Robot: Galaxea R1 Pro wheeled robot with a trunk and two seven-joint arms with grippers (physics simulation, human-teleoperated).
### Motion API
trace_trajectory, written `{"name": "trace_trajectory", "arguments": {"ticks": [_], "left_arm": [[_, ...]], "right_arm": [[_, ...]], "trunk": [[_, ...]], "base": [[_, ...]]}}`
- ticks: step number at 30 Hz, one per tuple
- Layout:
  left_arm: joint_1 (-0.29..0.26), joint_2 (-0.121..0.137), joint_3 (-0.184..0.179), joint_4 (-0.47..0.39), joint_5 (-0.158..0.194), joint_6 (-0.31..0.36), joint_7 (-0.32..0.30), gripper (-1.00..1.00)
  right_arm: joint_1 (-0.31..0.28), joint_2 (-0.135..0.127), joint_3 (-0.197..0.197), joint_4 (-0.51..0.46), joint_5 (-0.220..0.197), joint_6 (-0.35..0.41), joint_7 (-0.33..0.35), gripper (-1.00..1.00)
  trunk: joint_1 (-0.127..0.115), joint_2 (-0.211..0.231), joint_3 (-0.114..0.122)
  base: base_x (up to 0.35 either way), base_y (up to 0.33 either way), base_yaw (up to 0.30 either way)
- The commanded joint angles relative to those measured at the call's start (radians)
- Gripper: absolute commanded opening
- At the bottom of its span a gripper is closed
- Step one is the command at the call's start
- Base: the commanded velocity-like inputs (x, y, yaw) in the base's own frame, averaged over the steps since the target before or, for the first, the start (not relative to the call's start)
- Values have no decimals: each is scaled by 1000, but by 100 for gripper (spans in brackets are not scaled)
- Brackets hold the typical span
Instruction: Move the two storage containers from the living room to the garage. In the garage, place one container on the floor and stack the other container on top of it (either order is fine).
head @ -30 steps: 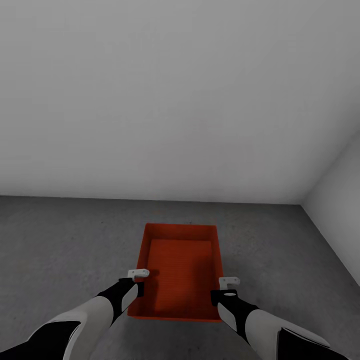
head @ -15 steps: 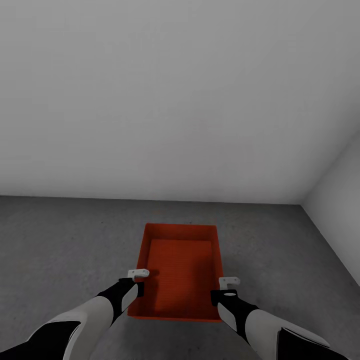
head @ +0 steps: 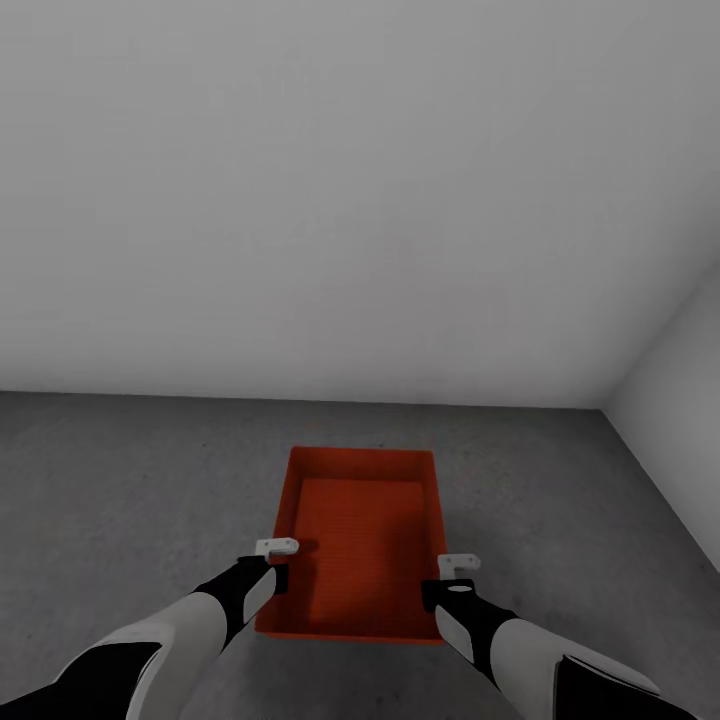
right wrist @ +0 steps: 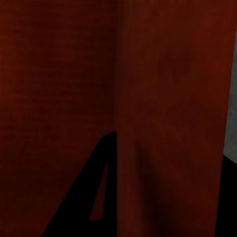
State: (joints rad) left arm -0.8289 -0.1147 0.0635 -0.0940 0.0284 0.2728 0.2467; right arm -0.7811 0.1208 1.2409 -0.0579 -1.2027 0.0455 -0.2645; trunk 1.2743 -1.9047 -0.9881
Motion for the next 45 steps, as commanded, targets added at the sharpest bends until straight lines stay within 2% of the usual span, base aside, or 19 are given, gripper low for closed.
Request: {"name": "trace_trajectory", "arguments": {"ticks": [1, 10, 37, 43, 45], "left_arm": [[1, -1, -12, 2, 31, 17, 5, -100], [1, -13, -12, 2, 31, 17, 12, -100], [1, -14, -12, 2, 32, 18, 11, -100], [1, -14, -12, 2, 32, 18, 7, -100], [1, -14, -12, 2, 32, 18, 8, -100]], "right_arm": [[-1, -1, -1, 18, 17, 3, -24, -100], [-1, -1, -1, 18, 17, 4, -24, -100], [-1, -1, -1, 18, 17, 4, -24, -100], [-1, -1, -1, 18, 17, 4, -24, -100], [-1, 0, -1, 18, 17, 4, -24, -100]], "trunk": [[0, 0, -1], [31, -56, -26], [134, -245, -110], [134, -245, -110], [142, -259, -117]], "base": [[0, 0, 0], [0, 0, 0], [0, 0, 0], [0, 0, 0], [0, 0, 0]]}}
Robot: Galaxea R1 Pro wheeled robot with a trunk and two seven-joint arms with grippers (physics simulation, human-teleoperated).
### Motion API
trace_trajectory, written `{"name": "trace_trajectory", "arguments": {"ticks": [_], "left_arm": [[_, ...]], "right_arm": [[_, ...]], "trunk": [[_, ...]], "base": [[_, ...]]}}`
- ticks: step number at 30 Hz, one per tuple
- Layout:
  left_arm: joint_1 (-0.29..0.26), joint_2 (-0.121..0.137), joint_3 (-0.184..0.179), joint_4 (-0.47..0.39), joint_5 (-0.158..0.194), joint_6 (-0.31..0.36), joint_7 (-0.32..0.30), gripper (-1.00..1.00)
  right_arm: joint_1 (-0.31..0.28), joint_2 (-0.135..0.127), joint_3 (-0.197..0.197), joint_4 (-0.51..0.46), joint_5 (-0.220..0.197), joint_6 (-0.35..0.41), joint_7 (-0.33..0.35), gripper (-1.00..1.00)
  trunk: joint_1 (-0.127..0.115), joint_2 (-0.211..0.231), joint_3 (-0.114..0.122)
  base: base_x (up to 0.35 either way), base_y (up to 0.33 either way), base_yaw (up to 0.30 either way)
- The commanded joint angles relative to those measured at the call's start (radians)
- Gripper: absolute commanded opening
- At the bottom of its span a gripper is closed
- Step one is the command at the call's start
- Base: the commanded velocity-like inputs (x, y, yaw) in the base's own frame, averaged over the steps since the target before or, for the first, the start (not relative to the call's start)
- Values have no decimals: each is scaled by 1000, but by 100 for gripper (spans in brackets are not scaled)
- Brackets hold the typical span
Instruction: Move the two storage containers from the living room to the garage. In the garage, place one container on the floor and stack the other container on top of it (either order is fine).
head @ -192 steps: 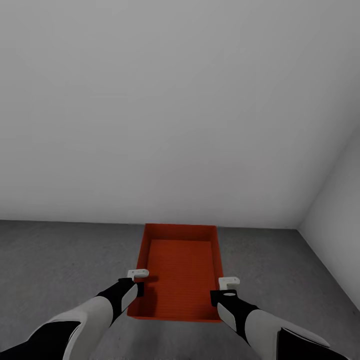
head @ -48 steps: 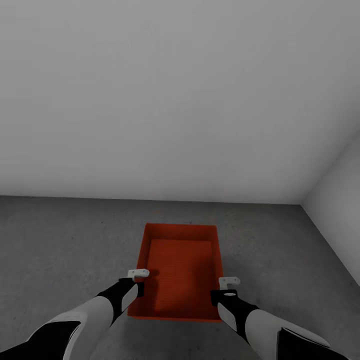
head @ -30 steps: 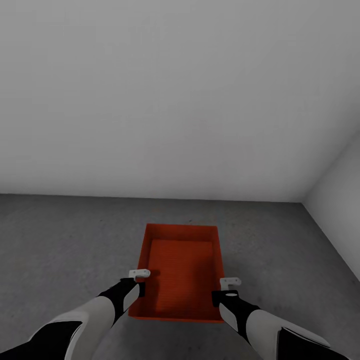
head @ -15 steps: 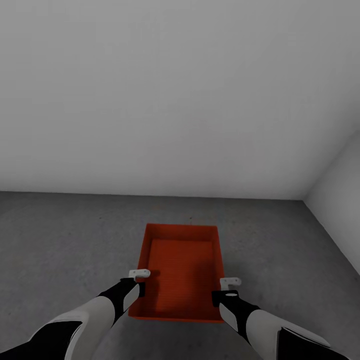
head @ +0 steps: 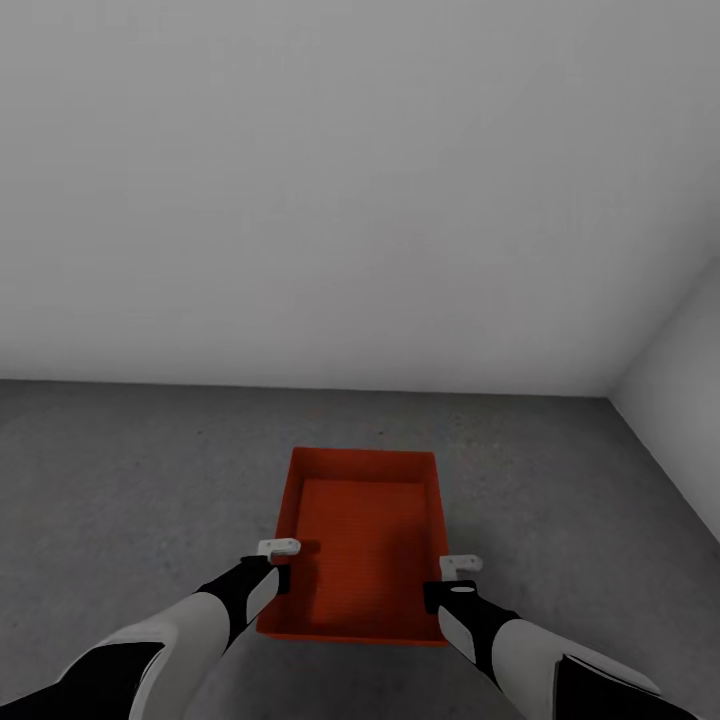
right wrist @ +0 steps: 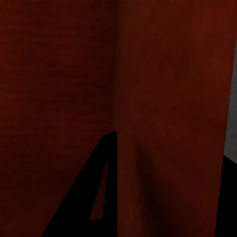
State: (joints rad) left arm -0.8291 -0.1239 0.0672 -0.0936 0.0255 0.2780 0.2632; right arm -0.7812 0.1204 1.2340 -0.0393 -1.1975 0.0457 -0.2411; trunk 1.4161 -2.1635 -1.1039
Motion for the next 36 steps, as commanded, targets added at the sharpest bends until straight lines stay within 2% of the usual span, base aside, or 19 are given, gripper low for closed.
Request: {"name": "trace_trajectory", "arguments": {"ticks": [1, 6, 16, 36], "left_arm": [[1, -5, -16, 2, 35, 13, -9, -100], [1, -5, -16, 2, 35, 13, -9, -100], [1, -5, -16, 2, 34, 13, -9, -100], [1, -5, -16, 2, 34, 13, -10, -100]], "right_arm": [[-1, 0, 5, -1, 12, 3, -47, -100], [-1, 0, 5, -1, 12, 3, -47, -100], [-1, 0, 6, -1, 12, 3, -47, -100], [-1, 0, 5, -1, 12, 3, -47, -100]], "trunk": [[4, -8, -4], [23, -43, -20], [23, -43, -22], [23, -43, -53]], "base": [[0, 0, 0], [0, 0, 0], [0, 0, 0], [0, 0, 0]]}}
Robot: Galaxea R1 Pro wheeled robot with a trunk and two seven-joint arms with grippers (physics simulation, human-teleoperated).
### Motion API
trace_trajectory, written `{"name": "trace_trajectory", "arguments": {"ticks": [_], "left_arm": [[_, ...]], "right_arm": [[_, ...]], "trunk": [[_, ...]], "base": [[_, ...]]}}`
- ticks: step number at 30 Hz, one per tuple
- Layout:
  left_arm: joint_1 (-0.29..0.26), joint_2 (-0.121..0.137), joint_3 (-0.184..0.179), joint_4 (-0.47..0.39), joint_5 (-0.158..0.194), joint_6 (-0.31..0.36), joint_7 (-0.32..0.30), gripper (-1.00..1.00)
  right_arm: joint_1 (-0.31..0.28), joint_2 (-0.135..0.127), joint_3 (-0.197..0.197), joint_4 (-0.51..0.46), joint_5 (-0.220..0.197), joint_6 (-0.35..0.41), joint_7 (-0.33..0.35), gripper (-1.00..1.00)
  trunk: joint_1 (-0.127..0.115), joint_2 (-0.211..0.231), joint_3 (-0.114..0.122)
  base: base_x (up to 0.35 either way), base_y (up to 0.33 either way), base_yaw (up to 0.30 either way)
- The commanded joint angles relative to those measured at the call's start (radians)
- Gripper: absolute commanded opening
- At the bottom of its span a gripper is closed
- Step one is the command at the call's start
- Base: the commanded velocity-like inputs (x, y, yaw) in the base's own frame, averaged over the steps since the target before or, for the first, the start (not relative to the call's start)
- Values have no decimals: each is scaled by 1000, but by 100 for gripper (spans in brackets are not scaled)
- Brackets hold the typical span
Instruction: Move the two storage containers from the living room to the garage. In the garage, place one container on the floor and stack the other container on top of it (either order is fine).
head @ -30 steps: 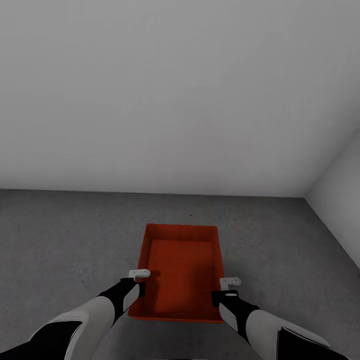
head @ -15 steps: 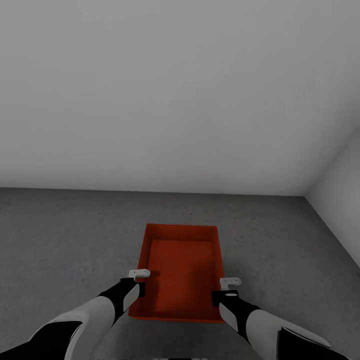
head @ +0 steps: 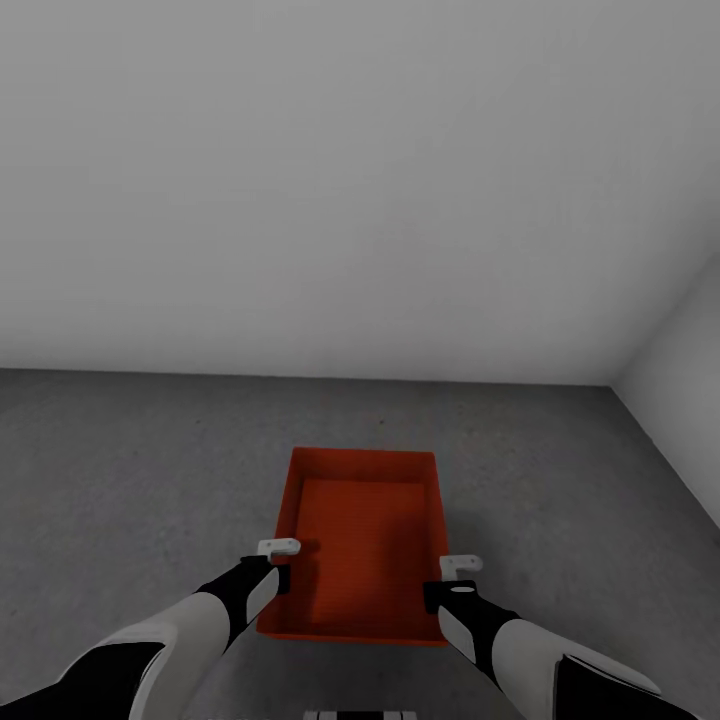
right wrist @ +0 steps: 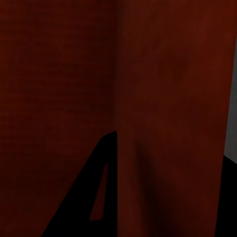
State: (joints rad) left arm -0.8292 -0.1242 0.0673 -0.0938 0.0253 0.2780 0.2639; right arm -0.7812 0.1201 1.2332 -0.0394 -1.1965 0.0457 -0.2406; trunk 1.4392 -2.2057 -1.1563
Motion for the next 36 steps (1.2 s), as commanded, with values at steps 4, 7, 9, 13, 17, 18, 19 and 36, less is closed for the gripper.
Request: {"name": "trace_trajectory", "arguments": {"ticks": [4, 7, 9, 13, 17, 18, 19, 36], "left_arm": [[1, -5, -16, 2, 35, 13, -11, -100], [1, -5, -16, 2, 35, 13, -11, -100], [1, -5, -16, 2, 35, 13, -11, -100], [1, -5, -16, 2, 35, 13, -11, -100], [1, -5, -16, 2, 35, 13, -11, -100], [1, -5, -15, 2, 35, 13, -11, -100], [1, -5, -16, 2, 35, 13, -11, -100], [1, -5, -16, 2, 35, 13, -11, -100]], "right_arm": [[-1, 0, 6, -1, 11, 3, -48, -100], [-1, 0, 6, -1, 11, 3, -48, -100], [-1, 0, 6, -1, 11, 3, -48, -100], [-1, 0, 6, -1, 11, 3, -48, -100], [-1, 1, 6, -1, 11, 3, -48, -100], [-1, 0, 6, -1, 11, 3, -48, -100], [-1, 0, 6, -1, 11, 3, -48, -100], [-1, 0, 6, -1, 11, 3, -48, -100]], "trunk": [[0, 0, -7], [0, 0, -10], [0, 0, -11], [0, 0, -11], [0, 0, -11], [0, 0, -11], [0, 0, -11], [0, 0, -11]], "base": [[0, 0, 0], [0, 0, 0], [0, 0, 0], [0, 0, 0], [0, 0, 0], [0, 0, 0], [0, 0, 0], [0, 0, 0]]}}
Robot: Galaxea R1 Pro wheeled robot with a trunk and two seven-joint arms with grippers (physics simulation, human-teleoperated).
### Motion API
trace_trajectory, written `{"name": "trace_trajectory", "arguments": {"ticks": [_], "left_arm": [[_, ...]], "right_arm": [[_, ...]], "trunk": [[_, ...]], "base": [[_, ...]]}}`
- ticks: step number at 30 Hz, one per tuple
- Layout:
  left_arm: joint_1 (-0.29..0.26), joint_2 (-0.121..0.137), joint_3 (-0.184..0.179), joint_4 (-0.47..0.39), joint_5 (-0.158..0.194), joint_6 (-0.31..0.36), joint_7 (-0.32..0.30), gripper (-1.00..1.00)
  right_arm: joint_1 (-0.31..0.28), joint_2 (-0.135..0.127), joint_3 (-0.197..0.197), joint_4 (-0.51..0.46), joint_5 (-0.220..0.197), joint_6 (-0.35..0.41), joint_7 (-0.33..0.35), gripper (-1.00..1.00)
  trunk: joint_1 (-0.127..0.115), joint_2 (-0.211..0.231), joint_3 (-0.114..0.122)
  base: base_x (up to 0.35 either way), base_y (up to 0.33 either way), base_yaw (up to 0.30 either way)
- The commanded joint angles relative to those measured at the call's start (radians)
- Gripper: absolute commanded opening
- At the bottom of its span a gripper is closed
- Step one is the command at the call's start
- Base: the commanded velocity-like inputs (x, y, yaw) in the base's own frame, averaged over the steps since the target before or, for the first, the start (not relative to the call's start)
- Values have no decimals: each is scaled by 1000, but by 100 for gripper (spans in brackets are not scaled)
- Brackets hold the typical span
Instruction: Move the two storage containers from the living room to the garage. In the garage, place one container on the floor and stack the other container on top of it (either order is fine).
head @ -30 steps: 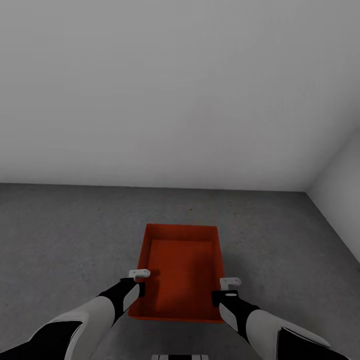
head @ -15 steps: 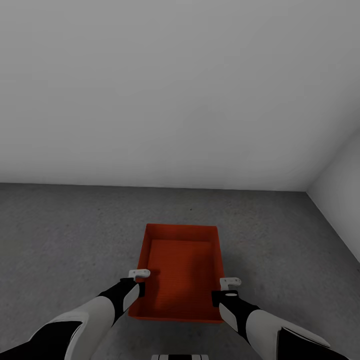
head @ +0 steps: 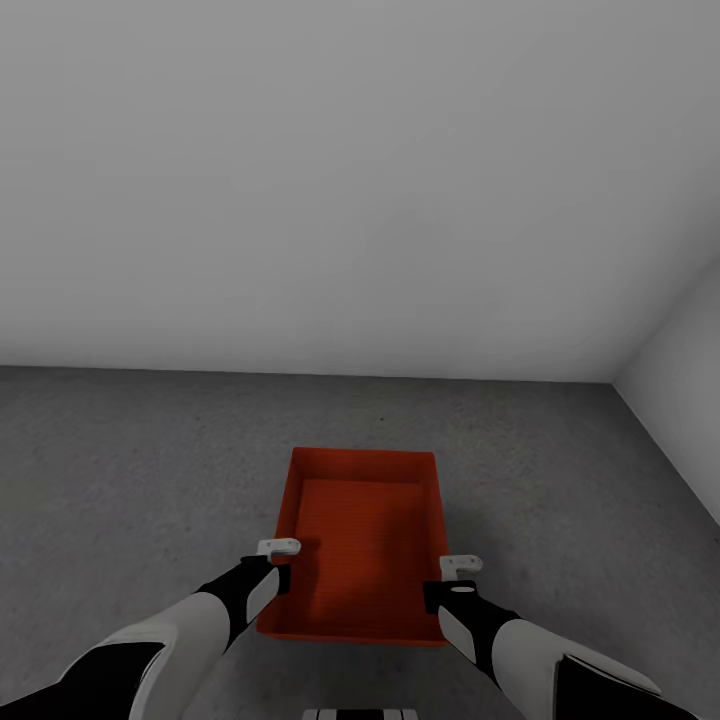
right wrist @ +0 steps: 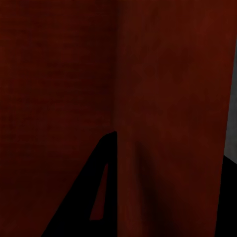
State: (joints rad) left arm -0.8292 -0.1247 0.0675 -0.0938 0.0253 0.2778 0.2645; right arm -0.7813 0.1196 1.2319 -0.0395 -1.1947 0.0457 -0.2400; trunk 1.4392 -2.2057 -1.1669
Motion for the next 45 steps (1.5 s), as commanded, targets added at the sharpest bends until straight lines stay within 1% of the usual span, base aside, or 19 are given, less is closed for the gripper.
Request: {"name": "trace_trajectory", "arguments": {"ticks": [1, 31, 32, 45], "left_arm": [[1, -4, -16, 2, 35, 13, -11, -100], [1, -4, -15, 0, 34, 12, -14, -100], [1, -4, -15, 0, 34, 12, -14, 100], [1, -4, -15, 0, 36, 14, -16, 100]], "right_arm": [[-1, 0, 8, 0, 9, 3, -48, -100], [-1, 0, 10, 0, 9, 8, -48, -100], [-1, 0, 10, 0, 10, 9, -48, 100], [-1, 0, 12, 0, 10, 10, -49, 100]], "trunk": [[0, 0, -1], [0, 0, -1], [0, 0, -1], [0, 0, -1]], "base": [[0, 0, 0], [0, 0, 0], [0, 0, 0], [0, 0, 0]]}}
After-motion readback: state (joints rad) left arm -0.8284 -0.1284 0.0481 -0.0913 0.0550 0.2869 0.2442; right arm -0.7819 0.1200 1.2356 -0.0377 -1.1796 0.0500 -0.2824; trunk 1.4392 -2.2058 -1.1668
